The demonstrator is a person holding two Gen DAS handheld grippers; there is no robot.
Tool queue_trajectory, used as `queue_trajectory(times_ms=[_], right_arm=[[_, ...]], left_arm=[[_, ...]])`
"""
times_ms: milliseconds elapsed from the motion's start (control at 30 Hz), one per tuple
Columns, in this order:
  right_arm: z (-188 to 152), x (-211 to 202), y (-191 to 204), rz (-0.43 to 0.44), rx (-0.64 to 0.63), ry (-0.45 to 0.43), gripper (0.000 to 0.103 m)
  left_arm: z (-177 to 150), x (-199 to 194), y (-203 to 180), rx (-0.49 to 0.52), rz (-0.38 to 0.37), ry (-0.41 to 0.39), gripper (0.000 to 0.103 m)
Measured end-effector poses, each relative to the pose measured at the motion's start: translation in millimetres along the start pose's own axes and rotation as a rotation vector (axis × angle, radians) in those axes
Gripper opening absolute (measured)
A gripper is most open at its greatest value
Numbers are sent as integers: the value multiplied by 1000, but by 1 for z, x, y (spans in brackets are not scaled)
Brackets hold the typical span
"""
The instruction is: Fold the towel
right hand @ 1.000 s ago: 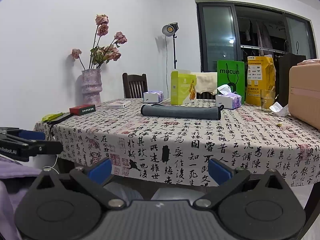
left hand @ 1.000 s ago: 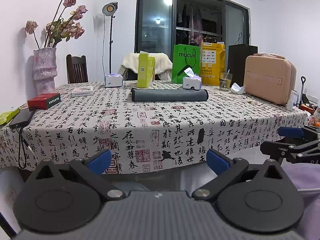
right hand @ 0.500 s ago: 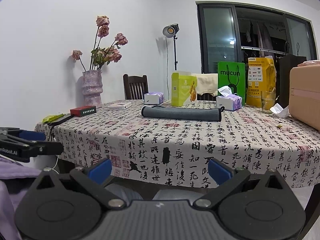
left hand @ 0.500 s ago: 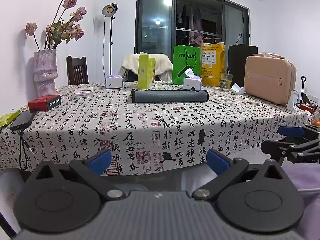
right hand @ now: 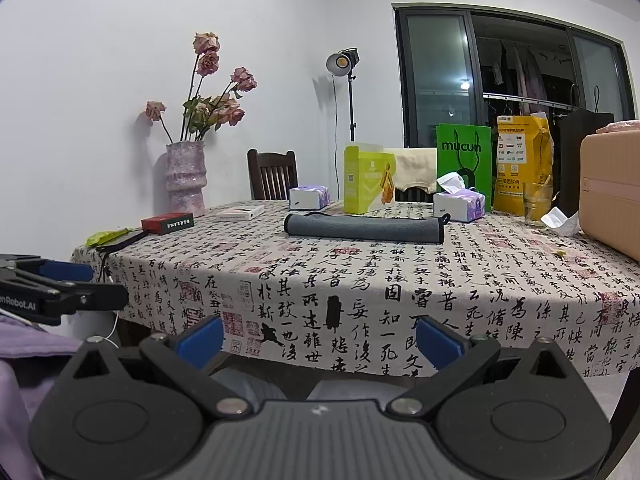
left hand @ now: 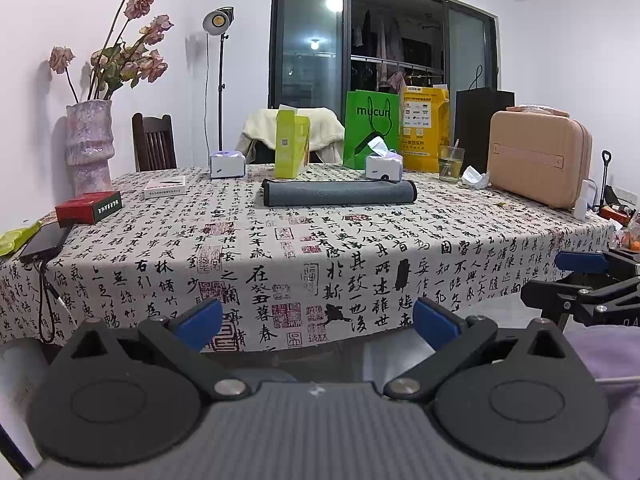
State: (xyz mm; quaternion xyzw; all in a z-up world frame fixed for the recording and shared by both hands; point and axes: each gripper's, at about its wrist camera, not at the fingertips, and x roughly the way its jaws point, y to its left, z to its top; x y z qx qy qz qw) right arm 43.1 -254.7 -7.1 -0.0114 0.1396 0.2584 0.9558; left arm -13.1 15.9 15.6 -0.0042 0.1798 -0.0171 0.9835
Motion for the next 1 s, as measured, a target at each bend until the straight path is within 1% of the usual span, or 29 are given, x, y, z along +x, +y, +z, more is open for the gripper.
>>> queue_trajectory(times_ms=[1000], right_arm=[[0, 0, 1, 1, 2, -1, 103]], left_arm=[[-1, 1, 0, 13, 9, 5, 103]])
